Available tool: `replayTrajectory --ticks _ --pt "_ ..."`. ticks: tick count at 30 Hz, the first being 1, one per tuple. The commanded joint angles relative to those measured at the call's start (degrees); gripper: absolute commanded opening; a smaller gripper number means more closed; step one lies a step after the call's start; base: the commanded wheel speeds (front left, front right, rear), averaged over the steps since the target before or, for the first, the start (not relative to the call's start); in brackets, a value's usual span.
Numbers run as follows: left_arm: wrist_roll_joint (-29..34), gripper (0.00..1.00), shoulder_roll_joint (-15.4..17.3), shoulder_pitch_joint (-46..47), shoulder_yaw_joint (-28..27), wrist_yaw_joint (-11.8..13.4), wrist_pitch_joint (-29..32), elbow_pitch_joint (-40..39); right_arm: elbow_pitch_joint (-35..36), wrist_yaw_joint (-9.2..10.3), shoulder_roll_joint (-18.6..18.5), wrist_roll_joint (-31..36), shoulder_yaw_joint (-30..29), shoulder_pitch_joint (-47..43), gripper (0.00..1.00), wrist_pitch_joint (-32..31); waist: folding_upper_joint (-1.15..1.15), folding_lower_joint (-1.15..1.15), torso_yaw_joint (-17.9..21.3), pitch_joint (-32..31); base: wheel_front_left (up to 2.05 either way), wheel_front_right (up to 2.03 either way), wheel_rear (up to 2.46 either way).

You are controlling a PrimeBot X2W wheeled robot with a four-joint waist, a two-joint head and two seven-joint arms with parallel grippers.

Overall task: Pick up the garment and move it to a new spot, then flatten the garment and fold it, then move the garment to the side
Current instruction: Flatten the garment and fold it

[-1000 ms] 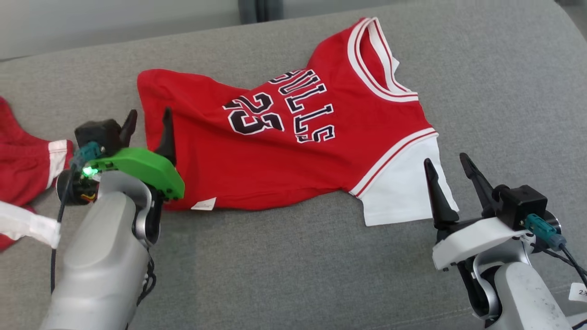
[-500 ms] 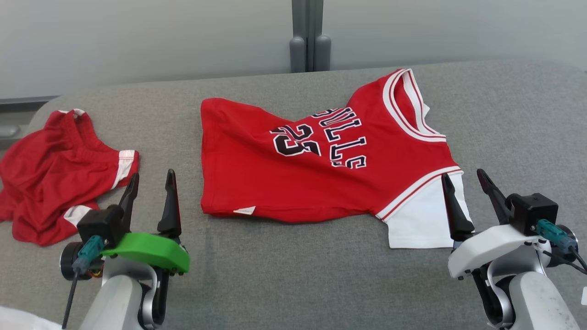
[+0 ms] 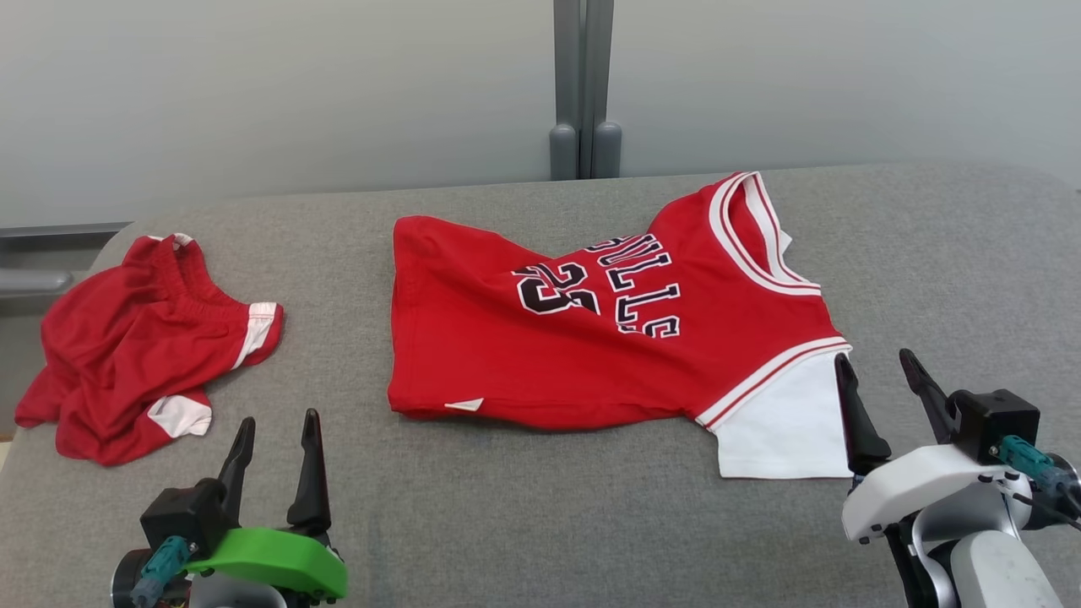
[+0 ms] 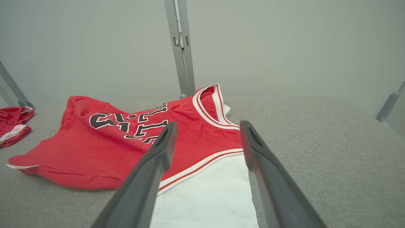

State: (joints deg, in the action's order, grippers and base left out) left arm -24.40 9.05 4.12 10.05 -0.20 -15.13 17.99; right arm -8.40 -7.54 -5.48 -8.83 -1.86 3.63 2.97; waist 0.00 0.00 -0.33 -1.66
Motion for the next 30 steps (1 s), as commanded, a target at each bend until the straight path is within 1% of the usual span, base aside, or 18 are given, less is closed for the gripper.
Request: replayTrajectory --ticks 1,7,16,23,26,30 --pt "0.43 1.0 0.06 -1.17 -0.37 -0.3 -0.01 -0.19 -0.16 0.09 0.18 0.47 -0.43 -0.94 1.0 0.48 0.0 0.0 0.14 -0.07 0.0 0.0 0.0" --pt "1.2 1.0 0.16 -1.73 -0.63 -0.86 -0.01 -0.81 -0.07 0.1 0.59 0.7 -1.05 -1.82 1.0 0.57 0.0 0.0 0.44 0.02 0.0 0.0 0.0" --pt "1.63 1.0 -0.3 -1.26 -0.76 -0.67 -0.01 -0.53 -0.2 0.1 1.16 0.55 -0.85 -1.32 1.0 0.52 0.0 0.0 0.86 0.56 0.0 0.0 0.0" --pt "1.59 1.0 -0.25 1.29 0.17 -1.17 0.49 0.89 -0.23 0.1 1.13 0.39 -0.85 -0.44 1.0 -0.22 0.0 0.0 0.9 1.18 0.0 0.0 0.0" --pt "1.92 1.0 -0.1 3.15 1.29 -1.67 2.43 2.5 -0.76 0.1 0.86 -0.26 -1.3 0.39 1.0 -2.84 0.0 0.0 1.02 1.59 0.0 0.0 0.0" --pt "1.39 1.0 -0.71 7.34 2.61 -2.11 6.72 6.28 -2.39 0.1 0.09 -0.73 -3.25 1.81 1.0 -9.74 0.0 0.0 1.67 2.82 0.0 0.0 0.0"
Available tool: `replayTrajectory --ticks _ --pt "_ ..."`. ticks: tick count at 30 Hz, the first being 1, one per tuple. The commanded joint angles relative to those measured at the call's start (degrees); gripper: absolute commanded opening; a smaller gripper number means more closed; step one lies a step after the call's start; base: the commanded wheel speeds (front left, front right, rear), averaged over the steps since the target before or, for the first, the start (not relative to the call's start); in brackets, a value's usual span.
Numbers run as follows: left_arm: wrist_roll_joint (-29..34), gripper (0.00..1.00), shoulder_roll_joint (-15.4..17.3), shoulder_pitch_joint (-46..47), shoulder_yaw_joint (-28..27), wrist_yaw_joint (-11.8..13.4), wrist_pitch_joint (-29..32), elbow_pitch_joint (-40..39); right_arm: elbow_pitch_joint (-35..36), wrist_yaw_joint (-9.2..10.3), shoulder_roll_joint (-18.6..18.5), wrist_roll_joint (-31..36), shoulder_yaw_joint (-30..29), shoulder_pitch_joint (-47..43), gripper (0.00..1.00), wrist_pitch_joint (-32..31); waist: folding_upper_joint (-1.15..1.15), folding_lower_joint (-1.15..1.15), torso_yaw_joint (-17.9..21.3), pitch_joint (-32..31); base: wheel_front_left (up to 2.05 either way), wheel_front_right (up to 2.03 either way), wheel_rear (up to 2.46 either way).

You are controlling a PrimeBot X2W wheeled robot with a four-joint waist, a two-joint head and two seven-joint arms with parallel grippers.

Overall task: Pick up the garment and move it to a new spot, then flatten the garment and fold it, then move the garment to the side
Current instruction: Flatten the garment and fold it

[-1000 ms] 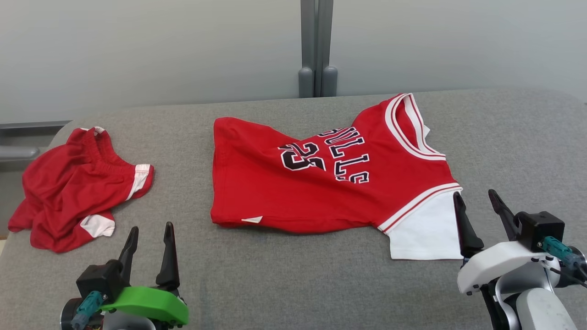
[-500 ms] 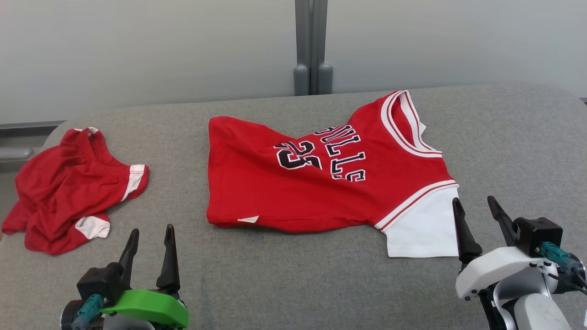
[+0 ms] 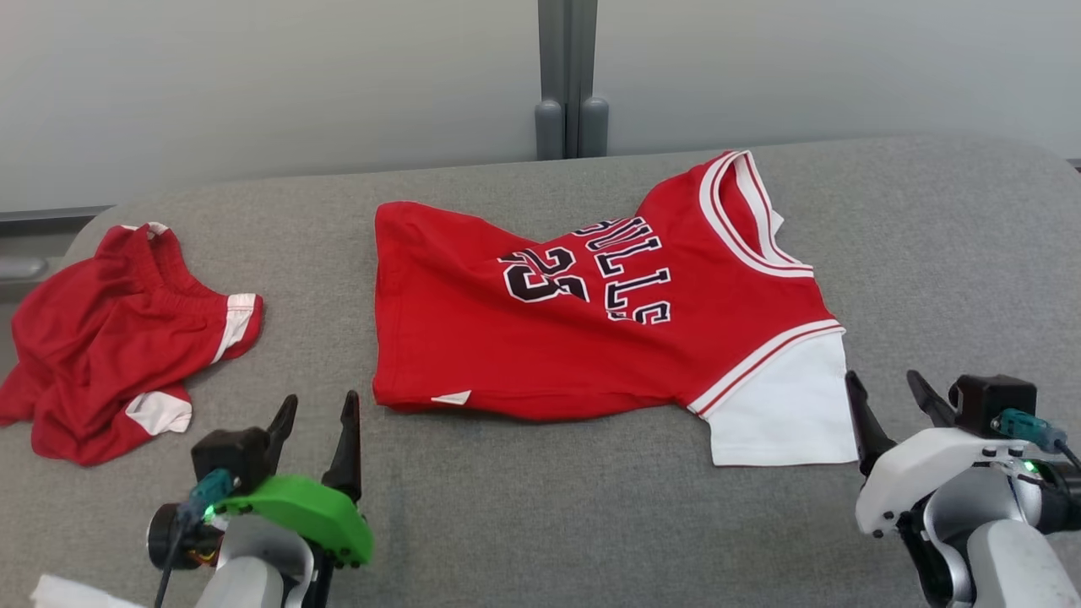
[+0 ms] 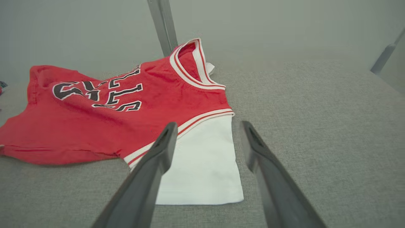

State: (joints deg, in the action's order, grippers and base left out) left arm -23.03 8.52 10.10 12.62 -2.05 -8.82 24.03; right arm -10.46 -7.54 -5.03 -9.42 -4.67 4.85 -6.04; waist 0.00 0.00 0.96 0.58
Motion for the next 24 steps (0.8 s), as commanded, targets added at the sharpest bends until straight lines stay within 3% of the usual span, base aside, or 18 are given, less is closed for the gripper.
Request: replayTrajectory --ticks 1,7,16,24 --pt "-0.21 1.0 -0.57 2.3 0.51 -0.12 2.08 1.62 -0.82 0.09 -0.54 0.09 -0.95 1.01 1.0 -2.81 0.0 0.0 0.63 1.05 0.0 0.0 0.0" --pt "-1.7 1.0 -3.14 8.3 2.02 1.27 8.88 8.36 -6.32 0.09 -1.49 0.34 -3.24 5.64 1.0 -11.14 0.0 0.0 2.27 3.79 0.0 0.0 0.0" --pt "-3.23 1.0 -4.99 12.72 2.75 6.15 9.45 14.19 -17.17 0.09 -1.42 1.42 -1.1 11.95 1.0 -14.12 0.0 0.0 3.97 6.65 0.0 0.0 0.0" --pt "-2.63 1.0 -4.02 14.48 2.54 8.0 7.62 16.1 -24.44 0.09 -0.86 -0.9 2.26 15.04 1.0 -12.21 0.0 0.0 3.58 7.73 0.0 0.0 0.0"
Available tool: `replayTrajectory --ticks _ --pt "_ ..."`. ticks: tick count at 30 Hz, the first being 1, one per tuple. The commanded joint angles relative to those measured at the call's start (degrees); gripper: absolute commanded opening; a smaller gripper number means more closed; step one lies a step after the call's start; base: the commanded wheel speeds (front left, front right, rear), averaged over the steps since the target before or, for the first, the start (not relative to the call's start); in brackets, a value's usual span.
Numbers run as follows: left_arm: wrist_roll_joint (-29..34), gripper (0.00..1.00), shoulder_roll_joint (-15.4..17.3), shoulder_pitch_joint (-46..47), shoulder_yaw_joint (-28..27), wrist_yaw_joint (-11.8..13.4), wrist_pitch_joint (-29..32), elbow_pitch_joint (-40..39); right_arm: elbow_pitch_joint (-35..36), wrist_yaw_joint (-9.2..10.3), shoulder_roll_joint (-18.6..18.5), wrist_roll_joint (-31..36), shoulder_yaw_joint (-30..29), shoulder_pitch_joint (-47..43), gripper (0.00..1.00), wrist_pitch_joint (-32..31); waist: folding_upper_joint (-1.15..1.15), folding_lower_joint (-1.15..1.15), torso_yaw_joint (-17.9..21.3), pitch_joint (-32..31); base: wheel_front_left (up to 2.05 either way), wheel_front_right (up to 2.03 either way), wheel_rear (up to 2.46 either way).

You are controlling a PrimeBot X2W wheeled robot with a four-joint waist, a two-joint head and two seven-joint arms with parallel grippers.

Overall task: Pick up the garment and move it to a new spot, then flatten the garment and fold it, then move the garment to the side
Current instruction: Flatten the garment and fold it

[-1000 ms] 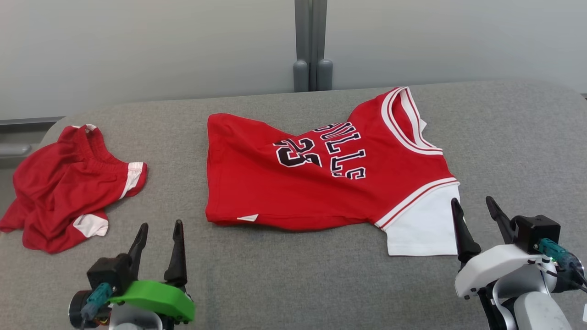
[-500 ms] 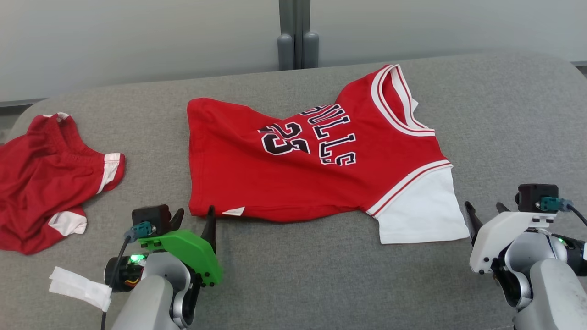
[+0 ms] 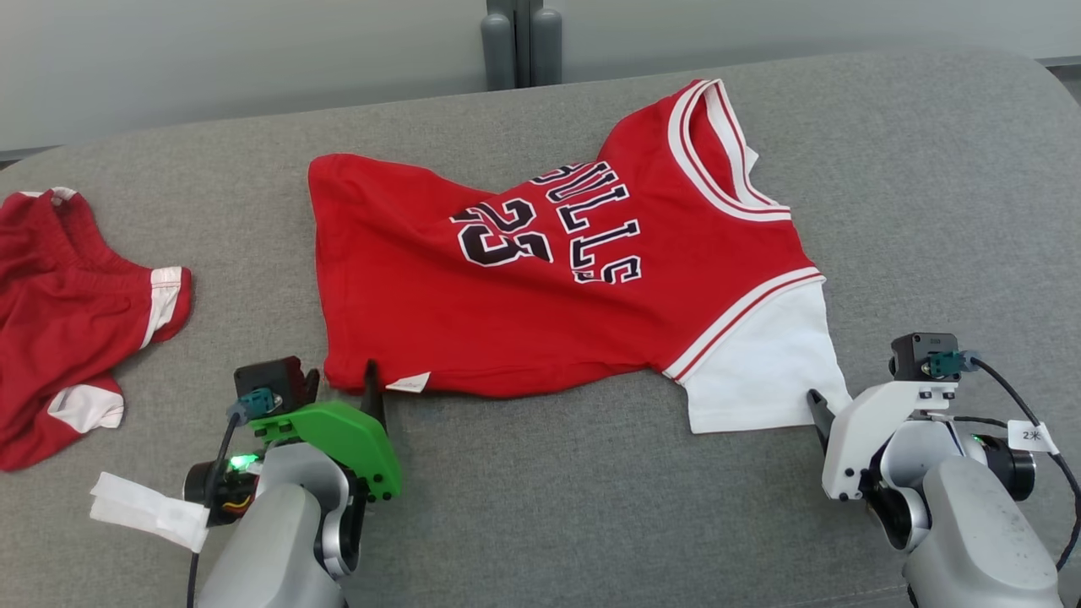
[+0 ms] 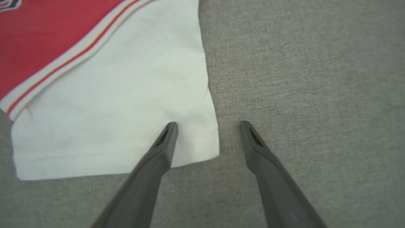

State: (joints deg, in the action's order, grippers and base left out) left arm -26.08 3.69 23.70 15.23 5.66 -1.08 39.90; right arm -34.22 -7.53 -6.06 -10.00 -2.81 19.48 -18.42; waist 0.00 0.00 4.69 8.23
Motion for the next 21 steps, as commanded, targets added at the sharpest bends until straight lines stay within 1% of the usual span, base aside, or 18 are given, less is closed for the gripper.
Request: replayTrajectory --ticks 1,3,5,8,10,15,17,21 --pt "0.45 1.0 0.92 0.96 -0.08 0.38 -0.07 0.4 -1.44 0.07 0.29 -0.52 0.92 0.6 1.0 0.05 0.0 0.0 -0.25 0.13 0.0 0.0 0.0" --pt "0.4 1.0 1.13 1.14 -0.02 0.49 0.06 0.62 -2.96 0.04 0.4 -1.08 2.11 0.81 1.0 0.03 0.0 0.0 -0.48 0.24 0.0 0.0 0.0" --pt "-0.12 1.0 1.21 1.23 0.12 0.03 0.68 0.91 -4.28 0.02 0.52 -1.8 3.2 0.9 1.0 -0.28 0.0 0.0 -0.7 0.3 0.0 0.0 0.0" --pt "-0.68 1.0 1.32 1.43 0.98 -1.82 2.39 1.45 -5.77 -0.05 0.23 -2.7 4.28 0.74 1.0 -0.85 0.0 0.0 -0.99 0.38 0.0 0.0 0.0" --pt "-0.61 1.0 1.55 1.7 1.45 -2.59 3.03 1.76 -6.39 -0.05 -0.08 -3.17 4.73 0.59 1.0 -1.34 0.0 0.0 -1.06 0.5 0.0 0.0 0.0" --pt "-1.15 1.0 1.52 2.43 1.68 -3.11 3.86 2.27 -6.74 -0.03 -0.8 -4.11 5.36 1.0 1.0 -1.92 0.0 0.0 -0.81 1.15 0.0 0.0 0.0" --pt "-1.32 1.0 1.64 3.08 1.62 -3.01 3.64 2.42 -6.78 0.0 -0.85 -4.42 5.57 1.25 1.0 -1.9 0.0 0.0 -0.6 1.49 0.0 0.0 0.0" --pt "-1.48 1.0 1.99 4.01 2.12 -3.59 4.73 3.28 -7.3 0.04 -0.65 -5.12 6.89 1.6 1.0 -2.9 0.0 0.0 -0.22 2.1 0.0 0.0 0.0"
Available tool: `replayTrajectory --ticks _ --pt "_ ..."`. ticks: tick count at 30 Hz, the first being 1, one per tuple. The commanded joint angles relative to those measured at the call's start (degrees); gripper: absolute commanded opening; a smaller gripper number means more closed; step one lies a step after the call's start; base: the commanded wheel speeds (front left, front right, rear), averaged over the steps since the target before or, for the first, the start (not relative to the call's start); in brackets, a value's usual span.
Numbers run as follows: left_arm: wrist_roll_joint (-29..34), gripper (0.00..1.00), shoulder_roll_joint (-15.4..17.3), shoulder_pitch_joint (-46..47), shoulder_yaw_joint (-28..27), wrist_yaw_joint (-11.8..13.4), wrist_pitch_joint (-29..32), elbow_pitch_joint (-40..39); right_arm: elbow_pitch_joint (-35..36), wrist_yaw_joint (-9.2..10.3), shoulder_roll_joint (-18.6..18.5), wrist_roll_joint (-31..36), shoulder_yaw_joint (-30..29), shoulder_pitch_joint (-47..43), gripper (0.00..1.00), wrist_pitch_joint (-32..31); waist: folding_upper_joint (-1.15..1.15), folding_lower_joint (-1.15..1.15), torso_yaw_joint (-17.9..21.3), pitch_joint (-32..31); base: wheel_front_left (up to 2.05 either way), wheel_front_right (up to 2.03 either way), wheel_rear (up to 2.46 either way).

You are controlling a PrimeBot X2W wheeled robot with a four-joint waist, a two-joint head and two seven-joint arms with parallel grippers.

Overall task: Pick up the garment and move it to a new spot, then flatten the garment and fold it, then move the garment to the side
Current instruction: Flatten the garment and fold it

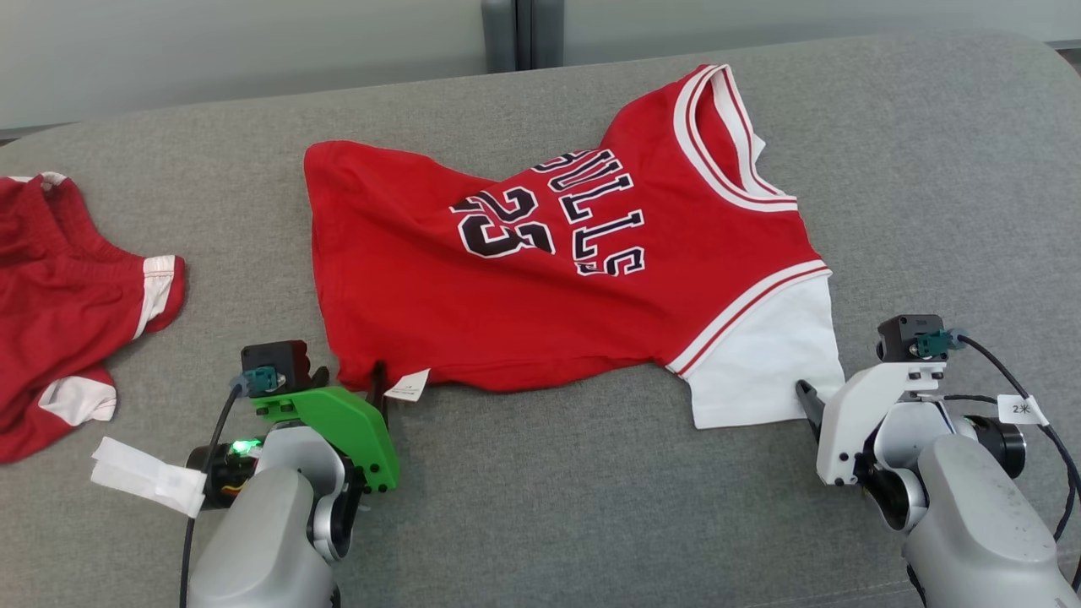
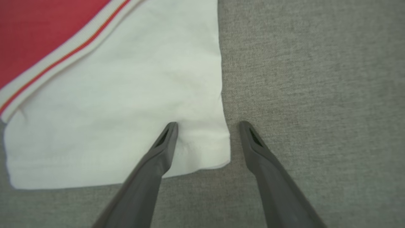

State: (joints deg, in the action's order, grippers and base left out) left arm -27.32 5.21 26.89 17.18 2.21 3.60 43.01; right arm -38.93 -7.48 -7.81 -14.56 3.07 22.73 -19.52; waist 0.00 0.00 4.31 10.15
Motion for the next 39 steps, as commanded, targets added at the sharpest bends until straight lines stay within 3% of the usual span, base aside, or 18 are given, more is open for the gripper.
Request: replayTrajectory --ticks 1,2,3,4,5,13,17,22,33,39 --pt "-0.27 1.0 0.49 1.04 0.29 -0.27 0.4 0.38 -2.88 -0.02 1.18 -0.9 1.33 -1.77 1.0 -2.35 0.0 0.0 0.2 0.3 0.0 0.0 0.0" --pt "-0.33 0.44 0.54 1.2 0.34 -0.44 0.73 0.51 -3.14 -0.03 1.22 -0.98 1.64 -1.91 0.79 -2.89 0.0 0.0 0.2 0.37 0.0 0.0 0.0" --pt "-0.47 0.11 0.62 1.18 0.44 -0.58 1.05 0.71 -3.41 -0.03 1.27 -1.29 2.04 -2.18 0.46 -3.73 0.0 0.0 0.19 0.43 0.0 0.0 0.0" --pt "-0.75 0.0 0.61 1.07 0.42 -0.66 1.42 0.82 -3.43 -0.03 1.33 -1.47 2.63 -2.42 0.09 -4.36 0.0 0.0 0.16 0.46 0.0 0.0 0.0" --pt "-0.87 0.0 0.6 0.97 0.43 -0.71 1.62 0.81 -3.25 -0.03 1.34 -1.94 3.1 -2.76 0.0 -4.92 0.0 0.0 0.12 0.48 0.0 0.0 0.0" --pt "-1.32 0.0 0.81 -0.19 0.12 -1.27 -2.55 -2.51 3.64 -0.02 -0.76 -5.46 2.65 -2.71 0.0 0.6 0.0 0.0 -0.5 -0.61 0.0 0.0 0.0" --pt "-3.39 0.0 0.47 -0.75 -1.13 -2.15 -4.37 -7.05 10.8 -0.02 -1.82 -8.65 -0.48 -2.85 0.0 5.02 0.0 0.0 -0.71 -1.84 0.0 0.0 0.0" --pt "-6.68 0.0 0.38 -0.48 -2.96 -4.12 -3.96 -15.13 21.89 -0.01 -2.52 -13.05 -3.69 -3.99 0.0 6.31 0.0 0.0 -0.35 -3.71 0.0 0.0 0.0" --pt "-17.17 0.0 0.86 3.81 -5.8 -5.91 7.34 -30.79 40.85 -0.02 -4.33 -15.77 -6.25 -0.43 0.0 0.4 0.0 0.0 2.01 -4.42 0.0 0.0 0.0" --pt "-25.59 0.0 0.51 8.51 -8.52 -3.44 17.09 -36.47 45.62 -0.02 -5.08 -15.77 -8.04 6.97 0.0 -4.02 0.0 0.0 3.33 -1.39 0.0 0.0 0.0"
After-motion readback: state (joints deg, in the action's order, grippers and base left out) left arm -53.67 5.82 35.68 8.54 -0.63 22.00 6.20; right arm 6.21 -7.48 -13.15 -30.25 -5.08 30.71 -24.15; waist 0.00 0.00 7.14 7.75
